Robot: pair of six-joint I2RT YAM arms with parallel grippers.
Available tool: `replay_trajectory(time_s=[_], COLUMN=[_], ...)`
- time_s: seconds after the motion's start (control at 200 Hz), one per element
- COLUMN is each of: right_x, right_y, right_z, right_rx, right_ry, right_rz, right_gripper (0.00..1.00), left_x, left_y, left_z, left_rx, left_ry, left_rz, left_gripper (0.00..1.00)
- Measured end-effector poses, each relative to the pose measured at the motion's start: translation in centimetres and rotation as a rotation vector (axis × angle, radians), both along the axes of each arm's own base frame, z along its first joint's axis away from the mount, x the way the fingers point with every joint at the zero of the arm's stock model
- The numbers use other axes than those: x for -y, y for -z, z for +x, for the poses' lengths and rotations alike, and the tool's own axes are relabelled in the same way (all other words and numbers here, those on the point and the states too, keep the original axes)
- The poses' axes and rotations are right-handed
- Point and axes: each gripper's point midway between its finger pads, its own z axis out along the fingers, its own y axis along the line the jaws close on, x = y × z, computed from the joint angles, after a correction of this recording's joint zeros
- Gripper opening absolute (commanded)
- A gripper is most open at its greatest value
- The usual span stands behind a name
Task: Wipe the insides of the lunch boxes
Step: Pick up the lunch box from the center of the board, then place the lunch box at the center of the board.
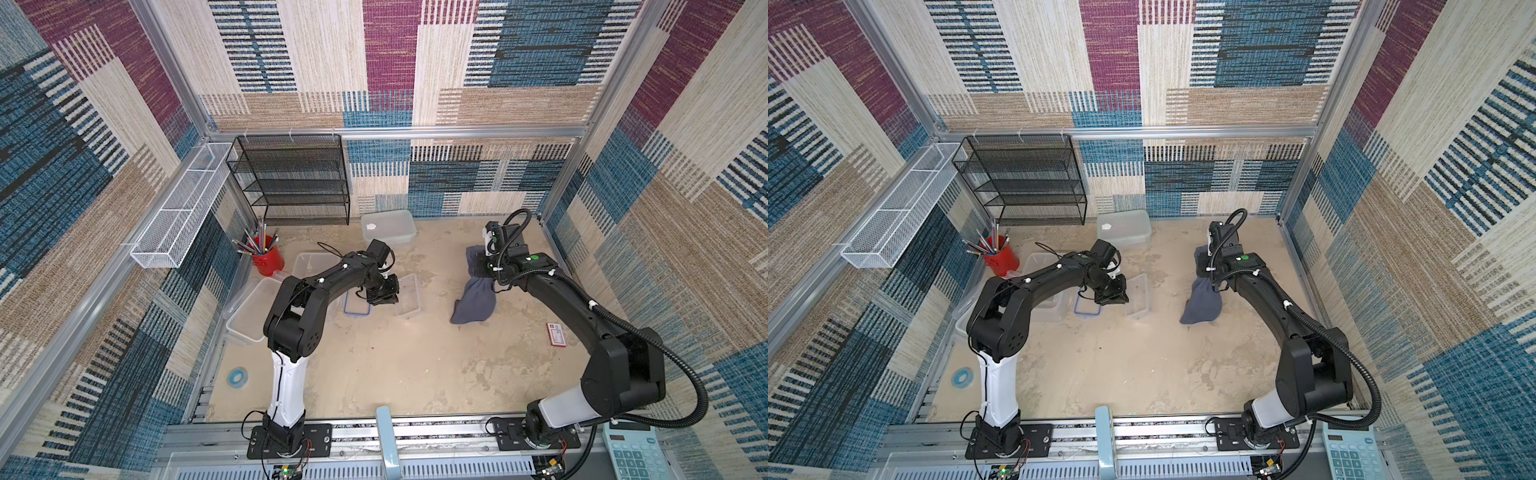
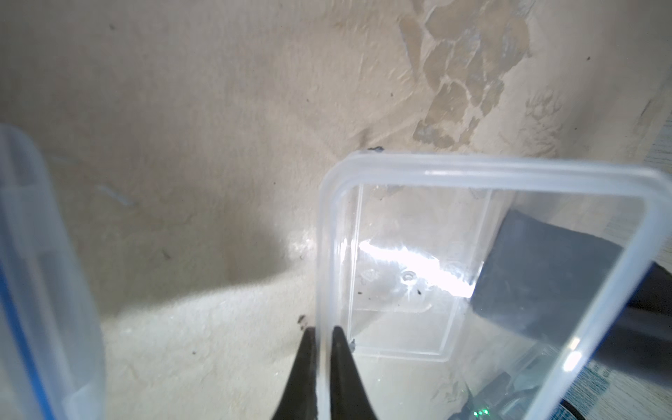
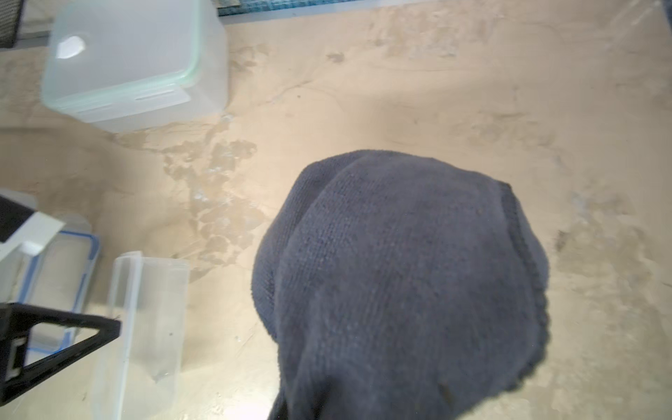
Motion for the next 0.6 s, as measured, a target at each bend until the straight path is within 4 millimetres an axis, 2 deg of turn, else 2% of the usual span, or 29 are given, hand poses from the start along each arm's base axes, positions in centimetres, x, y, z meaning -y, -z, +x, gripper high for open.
replay_trajectory(time_s=[0.06,0.155,0.326,0.431,0.601], right_x=[0.2,0.1,0.4,1.4,3.0], right_y=[0.1,0.0,-1.2,-2.0,-2.9], right_z=[-0.1,-0.3,-0.2,-0.1,-0.6], right_rx=[-0.004,-0.015,-0.011,-0.019,-0.033], right_ry=[0.006,0.003,0.007,0.042,0.098], right_rz=[-0.007,-0.01,-0.026,-0.067,-0.14], right_gripper=[0.67,1.0,0.99,0.99,0.99], left_x=[-0.1,-0.2,0.0,0.4,1.6], left_y=[0.0,-0.2,-0.8,-1.3,-2.7], left_z=[0.0,0.3,0.7,1.3,3.3], left_rx=[-0.001,0.002,0.012,0.025,0.073], left_ry=[-0.002,-0.006,-0.003,0.001,0.013], left_rz=[0.002,0.003,-0.001,-0.01,-0.042], left_gripper=[0.0,0.0,0.0,0.0,0.0])
